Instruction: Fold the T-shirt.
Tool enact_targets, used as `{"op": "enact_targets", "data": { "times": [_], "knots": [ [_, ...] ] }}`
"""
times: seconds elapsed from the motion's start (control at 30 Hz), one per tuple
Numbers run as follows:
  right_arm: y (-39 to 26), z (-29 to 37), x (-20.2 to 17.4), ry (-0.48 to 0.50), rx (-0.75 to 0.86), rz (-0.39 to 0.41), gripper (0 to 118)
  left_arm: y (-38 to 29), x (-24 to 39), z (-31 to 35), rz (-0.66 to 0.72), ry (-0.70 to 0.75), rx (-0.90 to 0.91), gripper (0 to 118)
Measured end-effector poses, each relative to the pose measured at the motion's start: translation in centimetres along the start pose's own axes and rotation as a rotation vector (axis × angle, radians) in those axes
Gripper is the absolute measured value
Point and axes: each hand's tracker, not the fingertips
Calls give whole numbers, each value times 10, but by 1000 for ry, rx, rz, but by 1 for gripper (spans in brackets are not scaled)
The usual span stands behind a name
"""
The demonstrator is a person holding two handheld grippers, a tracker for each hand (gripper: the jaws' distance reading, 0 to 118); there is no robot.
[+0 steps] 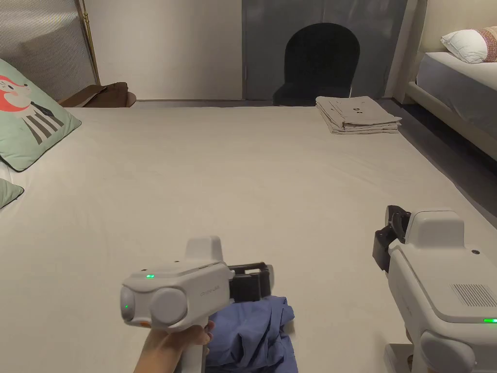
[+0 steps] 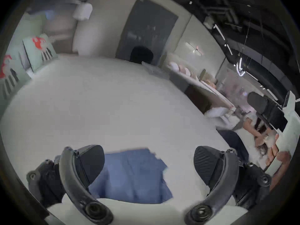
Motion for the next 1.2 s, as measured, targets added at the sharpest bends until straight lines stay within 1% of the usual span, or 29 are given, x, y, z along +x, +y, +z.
{"op": "enact_targets", "data": {
  "times": [0.07, 0.1, 0.13, 0.17, 0.2, 0.23, 0.27, 0.3, 0.37, 0.43, 0.53, 0.67, 0.83, 1.03, 1.2],
  "knots": [
    [1, 0, -1, 5, 1, 2, 0, -1, -5, 12, -56, 90, 91, 109],
    [1, 0, -2, 6, 2, 4, 0, -1, -8, 14, -65, 120, 92, 108],
    [1, 0, -2, 8, 3, 6, 0, -2, -11, 18, -84, 154, 106, 102],
    [1, 0, -3, 8, 3, 8, 0, -5, -14, 21, -112, 174, 134, 88],
    [2, 0, -3, 9, 2, 8, 0, -8, -17, 22, -142, 205, 150, 67],
    [2, 0, -3, 11, 1, 7, 0, -11, -19, 19, -176, 254, 151, 30],
    [1, 0, -3, 11, 1, 6, 0, -14, -21, 16, -199, 290, 134, 4],
    [1, 0, -3, 11, 1, 7, 0, -18, -25, 14, -207, 296, 108, 0],
    [1, 0, -3, 11, 0, 7, 0, -27, -33, 9, -203, 236, 80, 0],
    [0, 0, -3, 12, -3, 2, 0, -38, -34, 0, -197, 256, 46, 0],
    [-2, -1, -1, 11, -10, 1, 0, -62, -30, -16, -259, 268, -12, 0],
    [-5, -1, 6, 2, -17, 2, 0, -87, -14, -32, -294, 214, -91, 0],
    [-7, 0, 16, -19, -25, -6, 0, -104, 18, -50, -314, 131, -128, 0],
    [-9, 1, 25, -43, -28, -4, 0, -120, 49, -77, -353, 111, -164, 0],
    [-10, 1, 27, -50, -32, -8, 0, -121, 53, -81, -328, 115, -159, 0]
  ]
}}
